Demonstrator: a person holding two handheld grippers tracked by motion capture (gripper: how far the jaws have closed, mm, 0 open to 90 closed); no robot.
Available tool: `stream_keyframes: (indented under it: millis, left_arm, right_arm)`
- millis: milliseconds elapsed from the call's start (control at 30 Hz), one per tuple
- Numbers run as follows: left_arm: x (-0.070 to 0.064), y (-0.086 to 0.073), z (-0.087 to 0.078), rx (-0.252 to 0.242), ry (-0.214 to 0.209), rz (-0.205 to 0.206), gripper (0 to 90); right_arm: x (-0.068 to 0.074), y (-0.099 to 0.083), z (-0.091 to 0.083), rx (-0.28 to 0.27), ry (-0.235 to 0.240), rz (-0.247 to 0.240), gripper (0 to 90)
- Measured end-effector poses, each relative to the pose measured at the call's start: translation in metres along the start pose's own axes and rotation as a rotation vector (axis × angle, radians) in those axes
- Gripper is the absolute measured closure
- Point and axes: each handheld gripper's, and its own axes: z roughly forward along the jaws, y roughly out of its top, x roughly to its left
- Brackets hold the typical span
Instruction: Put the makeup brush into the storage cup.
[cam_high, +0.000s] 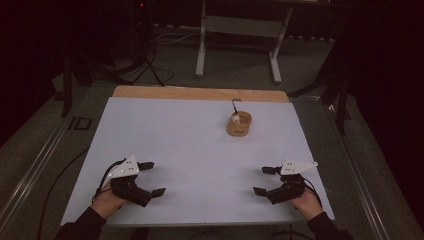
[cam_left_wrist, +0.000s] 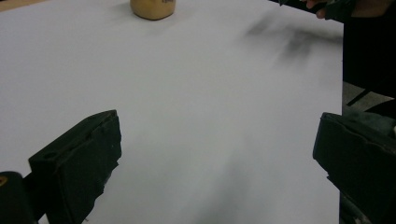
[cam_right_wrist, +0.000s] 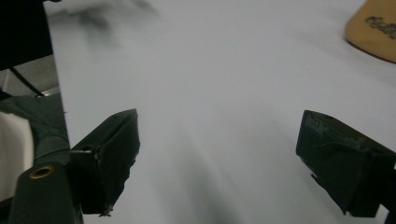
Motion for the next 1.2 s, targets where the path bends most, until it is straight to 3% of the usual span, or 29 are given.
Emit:
stream_keyframes:
  millis: [400,833,1200]
  left_arm:
    - [0.008,-0.012,-0.010,0.011,0.043,-0.034,1.1]
    - [0.008,-0.017,-0.012,0.008,0.060,-0.039,1.2]
    - [0.006,-0.017,-0.011,0.008,0.050,-0.037,1.1]
  right_arm:
    - [-0.009,-0.007,-0.005,-0.019,-0.054,0.020,13.8]
    - [-0.010,-0.008,-0.004,-0.048,-0.031,0.046,13.9]
    - [-0.008,-0.009,0.003,-0.019,-0.018,0.035,13.9]
